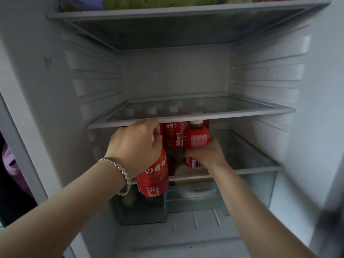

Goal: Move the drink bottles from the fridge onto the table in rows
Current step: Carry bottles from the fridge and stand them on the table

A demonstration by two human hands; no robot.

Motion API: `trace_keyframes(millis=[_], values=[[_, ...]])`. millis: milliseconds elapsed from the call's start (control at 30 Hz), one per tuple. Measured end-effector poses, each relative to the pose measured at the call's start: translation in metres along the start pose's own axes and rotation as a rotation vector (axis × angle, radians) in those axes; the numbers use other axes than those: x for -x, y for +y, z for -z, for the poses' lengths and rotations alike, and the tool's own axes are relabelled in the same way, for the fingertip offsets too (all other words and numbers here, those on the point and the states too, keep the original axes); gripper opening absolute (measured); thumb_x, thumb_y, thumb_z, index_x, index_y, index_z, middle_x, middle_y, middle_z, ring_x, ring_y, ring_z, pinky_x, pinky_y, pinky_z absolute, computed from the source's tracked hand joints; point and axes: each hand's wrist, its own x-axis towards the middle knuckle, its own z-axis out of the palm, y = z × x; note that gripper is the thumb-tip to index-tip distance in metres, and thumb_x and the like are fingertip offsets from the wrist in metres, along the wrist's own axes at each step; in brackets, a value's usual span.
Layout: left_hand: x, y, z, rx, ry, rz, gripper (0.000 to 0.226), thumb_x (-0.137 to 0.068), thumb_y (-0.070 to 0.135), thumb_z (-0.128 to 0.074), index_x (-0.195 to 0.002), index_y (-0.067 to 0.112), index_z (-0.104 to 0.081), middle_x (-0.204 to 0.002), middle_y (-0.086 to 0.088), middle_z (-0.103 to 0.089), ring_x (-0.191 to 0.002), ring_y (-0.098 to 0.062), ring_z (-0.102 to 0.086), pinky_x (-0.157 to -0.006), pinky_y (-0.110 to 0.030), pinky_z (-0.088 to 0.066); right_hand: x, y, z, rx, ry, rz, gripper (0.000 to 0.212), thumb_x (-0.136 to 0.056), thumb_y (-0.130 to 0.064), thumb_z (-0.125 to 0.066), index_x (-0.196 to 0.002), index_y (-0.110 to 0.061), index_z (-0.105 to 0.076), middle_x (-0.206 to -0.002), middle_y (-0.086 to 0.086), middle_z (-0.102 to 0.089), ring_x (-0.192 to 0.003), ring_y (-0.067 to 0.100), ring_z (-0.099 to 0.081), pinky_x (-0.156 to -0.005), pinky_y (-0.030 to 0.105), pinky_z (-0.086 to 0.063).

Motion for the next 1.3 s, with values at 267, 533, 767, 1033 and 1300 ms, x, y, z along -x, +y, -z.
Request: trace_keyframes(millis=[267,533,767,1033,1300], values=[[0.012,0.003,0.004,0.021,0.143,-0.052,0.028,-0.084,0.046,-0.049,-0.096,0.021,-0.057,-0.063,0.005,-0.063,-0.052,-0.018,-0.056,-0.046,-0.022,-0.035,0.081,-0.001,0.007,0.014,0.119,0.251,0.081,-0.051,-0.014,-0.085,-0.111,-0.036,-0.035,-0.094,-0.013,-0.058,-0.074,0.003,-0.063,-0.061,0.021,-0.053],[0.042,-0.004,0.003,0.157,-0.197,-0.045,0.084,-0.035,0.093,-0.026,-0.104,0.047,-0.042,-0.06,0.024,-0.05,-0.055,0.008,-0.045,-0.052,-0.008,-0.03,0.106,-0.015,0.01,0.559,-0.09,0.565,0.083,-0.05,-0.024,-0.081,-0.124,-0.035,-0.045,-0.106,-0.015,-0.048,-0.101,0.013,-0.053,-0.085,0.033,-0.048],[0.065,-0.017,-0.013,0.317,-0.267,0.09,0.067,-0.051,0.087,-0.024,-0.072,0.029,-0.051,-0.062,0.015,-0.059,-0.061,0.001,-0.056,-0.055,-0.02,-0.043,0.119,-0.008,0.0,0.576,-0.521,0.346,0.078,-0.048,-0.028,-0.081,-0.114,-0.044,-0.043,-0.092,-0.017,-0.058,-0.082,0.001,-0.06,-0.06,0.015,-0.044],[0.057,-0.023,-0.01,0.194,-0.231,0.188,0.052,-0.064,0.075,-0.031,-0.067,0.028,-0.054,-0.063,0.014,-0.06,-0.059,0.0,-0.056,-0.053,-0.019,-0.044,0.056,-0.037,0.001,0.234,-0.466,0.232,0.07,-0.061,-0.073,-0.063,-0.119,-0.038,-0.05,-0.11,-0.028,-0.058,-0.109,-0.005,-0.054,-0.08,0.011,-0.041],[0.037,-0.035,-0.005,0.15,-0.303,0.207,0.054,-0.064,0.078,-0.032,-0.073,0.03,-0.056,-0.069,0.014,-0.061,-0.063,-0.002,-0.058,-0.06,-0.023,-0.05,-0.065,-0.016,-0.06,0.038,-0.074,0.005,0.089,-0.07,-0.014,-0.079,-0.142,-0.008,-0.026,-0.136,0.013,-0.049,-0.125,0.027,-0.049,-0.106,0.041,-0.04]])
